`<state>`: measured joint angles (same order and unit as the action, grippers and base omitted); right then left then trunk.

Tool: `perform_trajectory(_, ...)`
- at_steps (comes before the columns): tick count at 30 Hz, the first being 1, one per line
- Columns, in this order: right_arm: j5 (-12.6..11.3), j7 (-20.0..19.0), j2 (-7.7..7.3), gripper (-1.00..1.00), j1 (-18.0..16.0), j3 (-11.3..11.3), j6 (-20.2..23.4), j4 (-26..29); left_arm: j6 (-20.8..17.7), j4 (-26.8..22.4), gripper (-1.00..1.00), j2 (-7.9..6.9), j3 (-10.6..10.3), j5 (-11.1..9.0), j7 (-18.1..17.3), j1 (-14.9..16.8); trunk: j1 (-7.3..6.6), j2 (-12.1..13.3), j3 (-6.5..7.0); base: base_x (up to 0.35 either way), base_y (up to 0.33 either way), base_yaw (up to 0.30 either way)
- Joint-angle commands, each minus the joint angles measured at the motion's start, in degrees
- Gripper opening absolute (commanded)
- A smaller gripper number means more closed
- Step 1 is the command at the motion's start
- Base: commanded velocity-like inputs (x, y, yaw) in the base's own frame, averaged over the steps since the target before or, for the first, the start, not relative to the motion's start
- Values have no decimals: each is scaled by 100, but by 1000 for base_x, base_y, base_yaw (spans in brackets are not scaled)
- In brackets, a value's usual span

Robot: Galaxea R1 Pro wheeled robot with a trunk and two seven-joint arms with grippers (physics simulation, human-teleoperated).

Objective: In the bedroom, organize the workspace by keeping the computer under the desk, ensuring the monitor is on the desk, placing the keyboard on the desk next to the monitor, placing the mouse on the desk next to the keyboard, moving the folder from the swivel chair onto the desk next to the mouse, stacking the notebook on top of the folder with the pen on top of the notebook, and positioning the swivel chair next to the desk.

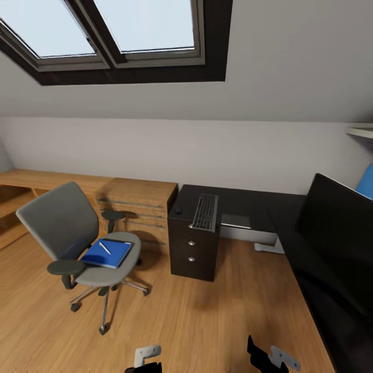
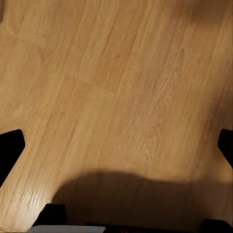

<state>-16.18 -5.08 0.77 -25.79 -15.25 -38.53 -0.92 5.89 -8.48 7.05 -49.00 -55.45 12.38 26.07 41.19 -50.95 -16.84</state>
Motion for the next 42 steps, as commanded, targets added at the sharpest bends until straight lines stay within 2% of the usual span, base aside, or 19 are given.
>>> perform_trajectory(1, -41, -52, 0, 100, -5, -22, -23, -9, 17, -4, 100, -1, -49, -47, 28, 3, -26, 36, 2, -331, 0, 0)
perform_trajectory(9, 261, -35, 0, 100, -5, -22, -23, -13, 50, -4, 100, -5, -49, -45, 27, 3, -201, 357, 75, -335, 0, 0)
perform_trajectory(13, 316, -24, 1, 100, -5, -22, -23, -13, 198, -4, 100, -4, -52, -51, 27, 3, -289, 517, 112, -337, 0, 0)
perform_trajectory(27, 343, -19, 2, 100, -5, -22, -13, -13, 272, 122, 100, -2, -59, -54, 27, 3, -597, 1079, 245, -337, 0, 9)
perform_trajectory(42, 343, -19, 2, 100, -5, -22, -3, -13, 280, 132, 100, -2, -57, -55, 27, 3, -926, 1681, 504, -337, 0, 6)
